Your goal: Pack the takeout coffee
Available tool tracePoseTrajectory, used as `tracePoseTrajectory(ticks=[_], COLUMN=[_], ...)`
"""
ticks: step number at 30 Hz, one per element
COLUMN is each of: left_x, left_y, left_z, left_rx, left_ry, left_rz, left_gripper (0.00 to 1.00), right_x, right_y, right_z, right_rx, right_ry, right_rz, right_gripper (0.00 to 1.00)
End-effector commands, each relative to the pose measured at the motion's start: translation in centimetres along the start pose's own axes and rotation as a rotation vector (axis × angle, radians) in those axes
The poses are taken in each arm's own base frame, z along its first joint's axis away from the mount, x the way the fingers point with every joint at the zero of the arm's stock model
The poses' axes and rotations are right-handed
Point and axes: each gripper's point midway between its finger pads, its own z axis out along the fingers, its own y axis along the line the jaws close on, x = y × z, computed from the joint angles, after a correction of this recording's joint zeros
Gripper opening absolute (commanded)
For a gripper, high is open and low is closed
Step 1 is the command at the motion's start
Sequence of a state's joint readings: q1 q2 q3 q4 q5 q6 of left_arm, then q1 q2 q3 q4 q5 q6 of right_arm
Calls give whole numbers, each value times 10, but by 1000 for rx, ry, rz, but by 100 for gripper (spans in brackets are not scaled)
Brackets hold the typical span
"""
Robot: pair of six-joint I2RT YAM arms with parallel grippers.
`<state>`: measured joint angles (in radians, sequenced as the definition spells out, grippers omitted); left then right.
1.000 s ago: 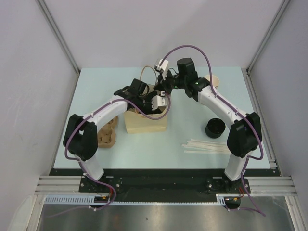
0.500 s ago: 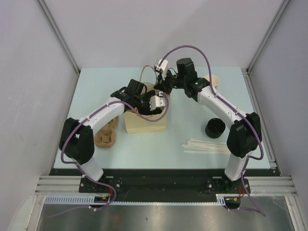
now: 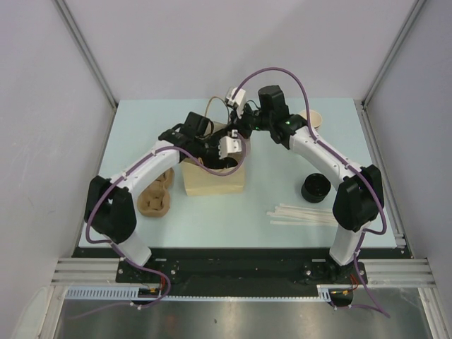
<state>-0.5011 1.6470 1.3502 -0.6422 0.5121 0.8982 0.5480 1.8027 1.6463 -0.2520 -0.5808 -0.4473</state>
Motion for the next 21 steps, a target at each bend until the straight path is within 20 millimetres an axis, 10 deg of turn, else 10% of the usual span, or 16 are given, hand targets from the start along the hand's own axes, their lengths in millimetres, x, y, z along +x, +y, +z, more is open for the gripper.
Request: tracePoseTrajectory(ticks=[1,21], left_x=[-34,-72], left_y=[2,23], left_z=[-26,-83], left_rx=[11,-68], left_ry=[-94,-181], left_rz=[2,-60], left_gripper=[99,100], right_x=[4,3], right_y=[4,4], right_z=[0,-4], right_rx=[-11,-28], right_ry=[15,5], right_rz=[-5,-14], right_gripper=[0,0])
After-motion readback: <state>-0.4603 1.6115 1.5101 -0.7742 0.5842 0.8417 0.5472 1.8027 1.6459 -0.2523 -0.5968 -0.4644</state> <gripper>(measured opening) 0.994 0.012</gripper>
